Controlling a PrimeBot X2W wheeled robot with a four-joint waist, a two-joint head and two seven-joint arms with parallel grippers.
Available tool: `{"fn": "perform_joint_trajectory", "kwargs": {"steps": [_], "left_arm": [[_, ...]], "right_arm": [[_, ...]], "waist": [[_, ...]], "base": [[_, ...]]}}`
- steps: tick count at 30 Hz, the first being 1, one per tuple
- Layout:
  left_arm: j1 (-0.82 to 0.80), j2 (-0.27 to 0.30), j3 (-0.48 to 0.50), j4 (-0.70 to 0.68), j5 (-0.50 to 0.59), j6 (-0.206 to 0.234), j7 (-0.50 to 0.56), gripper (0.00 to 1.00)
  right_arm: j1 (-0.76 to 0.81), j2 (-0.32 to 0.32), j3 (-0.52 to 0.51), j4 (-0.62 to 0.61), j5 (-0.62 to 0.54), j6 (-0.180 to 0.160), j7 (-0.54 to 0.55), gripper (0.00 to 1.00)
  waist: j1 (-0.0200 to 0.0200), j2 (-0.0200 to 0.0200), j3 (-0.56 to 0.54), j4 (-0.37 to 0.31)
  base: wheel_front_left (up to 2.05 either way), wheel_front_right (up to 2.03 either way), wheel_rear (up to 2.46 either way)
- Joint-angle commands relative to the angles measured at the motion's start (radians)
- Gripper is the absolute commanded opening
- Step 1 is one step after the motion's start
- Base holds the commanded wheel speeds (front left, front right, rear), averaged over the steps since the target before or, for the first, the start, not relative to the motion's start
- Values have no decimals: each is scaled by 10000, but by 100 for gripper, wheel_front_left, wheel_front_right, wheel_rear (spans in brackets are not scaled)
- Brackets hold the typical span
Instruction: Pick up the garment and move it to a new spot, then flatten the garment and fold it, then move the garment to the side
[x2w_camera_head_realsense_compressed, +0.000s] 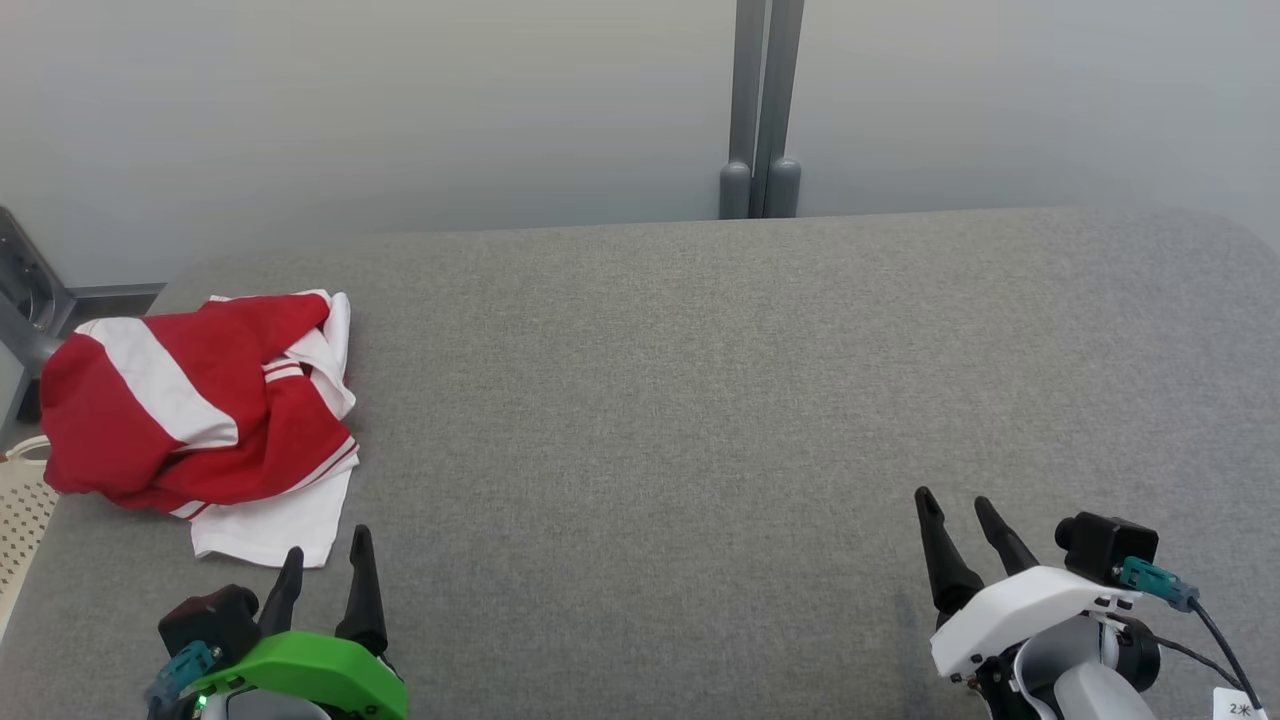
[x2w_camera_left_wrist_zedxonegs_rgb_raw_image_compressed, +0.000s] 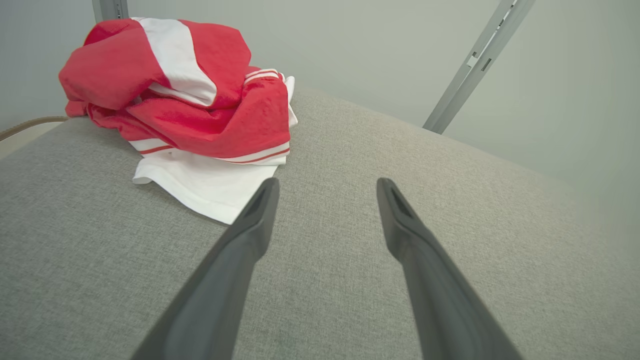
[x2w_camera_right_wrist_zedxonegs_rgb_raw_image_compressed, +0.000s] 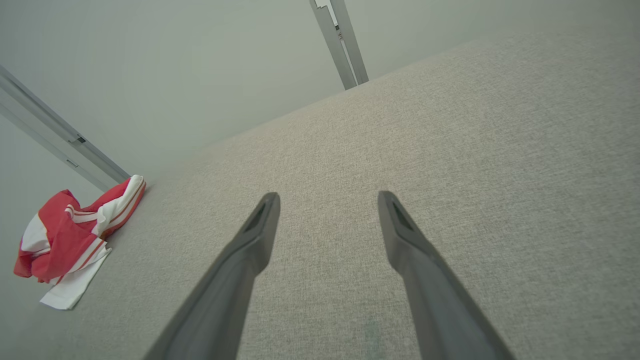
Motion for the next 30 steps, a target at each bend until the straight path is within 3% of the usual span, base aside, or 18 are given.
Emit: {"fn": "perform_joint_trajectory", "kwargs": {"steps": [1, 30], "left_arm": [[-222, 98, -43, 44, 247, 14, -21, 100], [-568, 370, -490, 641, 1898, 93, -350, 100]], "right_arm": [[-163, -53, 60, 17, -284, 2, -40, 100], [-522, -77, 560, 902, -2185, 3, -510, 100]], "waist": [[0, 0, -11, 6], [0, 0, -204, -40]], "base": [[0, 0, 0], [0, 0, 0]]}}
